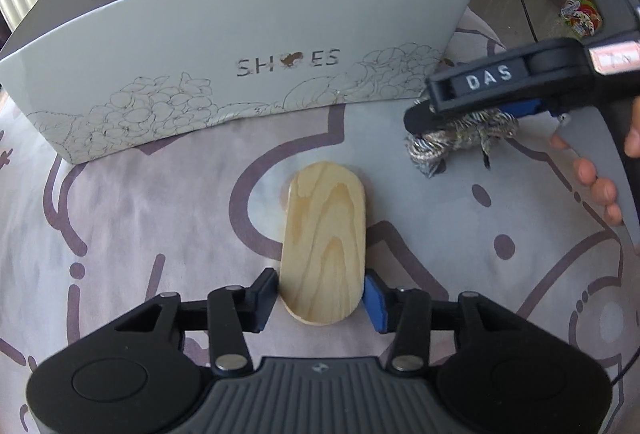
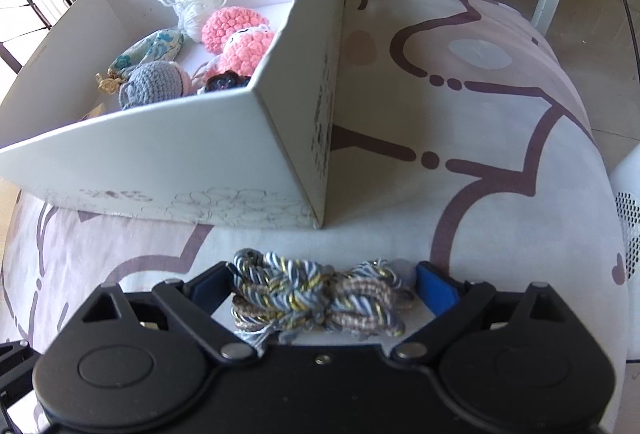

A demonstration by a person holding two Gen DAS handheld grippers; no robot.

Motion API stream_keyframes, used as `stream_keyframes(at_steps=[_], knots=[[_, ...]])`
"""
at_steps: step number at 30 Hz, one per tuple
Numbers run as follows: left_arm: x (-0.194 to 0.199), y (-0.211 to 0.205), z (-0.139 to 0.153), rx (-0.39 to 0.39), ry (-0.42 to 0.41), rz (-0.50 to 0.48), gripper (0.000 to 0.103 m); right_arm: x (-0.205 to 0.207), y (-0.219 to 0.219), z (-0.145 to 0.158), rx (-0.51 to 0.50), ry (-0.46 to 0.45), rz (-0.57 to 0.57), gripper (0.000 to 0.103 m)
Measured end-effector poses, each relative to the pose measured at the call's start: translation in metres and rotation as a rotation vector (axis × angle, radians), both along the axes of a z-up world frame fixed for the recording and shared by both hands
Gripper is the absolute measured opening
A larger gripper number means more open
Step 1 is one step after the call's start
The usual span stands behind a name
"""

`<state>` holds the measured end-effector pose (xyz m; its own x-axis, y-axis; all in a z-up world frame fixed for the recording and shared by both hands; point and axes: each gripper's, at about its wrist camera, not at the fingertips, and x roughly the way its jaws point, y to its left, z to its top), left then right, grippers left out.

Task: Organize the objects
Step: 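Grasp the wooden oval block with the left tool while the right tool grasps the twisted rope, then lift the wooden block with the left tool while the right tool lifts the rope over the box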

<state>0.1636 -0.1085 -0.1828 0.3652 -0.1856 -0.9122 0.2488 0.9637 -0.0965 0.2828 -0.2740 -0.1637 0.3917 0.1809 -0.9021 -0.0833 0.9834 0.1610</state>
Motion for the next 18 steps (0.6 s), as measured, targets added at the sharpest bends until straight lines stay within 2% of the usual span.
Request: stream_keyframes(at_steps=[1,3,8,11,14,16,18], knots=[[0.003,-0.002,-0.001,0.002,-0.001,0.017,0.060,-0.002,-0.001,0.001,0.002,0.000,0.003,0.097],[0.009,-0.006,-0.003,0.001,-0.003,0.043,0.065,-0.009,-0.004,0.002,0.006,0.001,0.009,0.097],[0.027,-0.023,-0.006,0.047,-0.024,0.062,0.066,-0.021,-0.011,0.007,0.023,0.003,0.022,0.096],[0.034,-0.029,-0.006,0.074,-0.023,0.047,0.060,-0.026,-0.012,0.007,0.024,0.005,0.034,0.097],[0.034,-0.029,-0.004,0.092,-0.019,0.012,0.048,-0.027,-0.012,0.003,0.033,0.029,0.031,0.098],[0.035,-0.027,-0.003,0.088,-0.008,0.003,0.046,-0.027,-0.014,-0.003,0.048,0.069,0.010,0.097],[0.035,-0.025,-0.001,0.089,0.004,0.002,0.046,-0.028,-0.012,-0.005,0.037,0.064,0.012,0.098]])
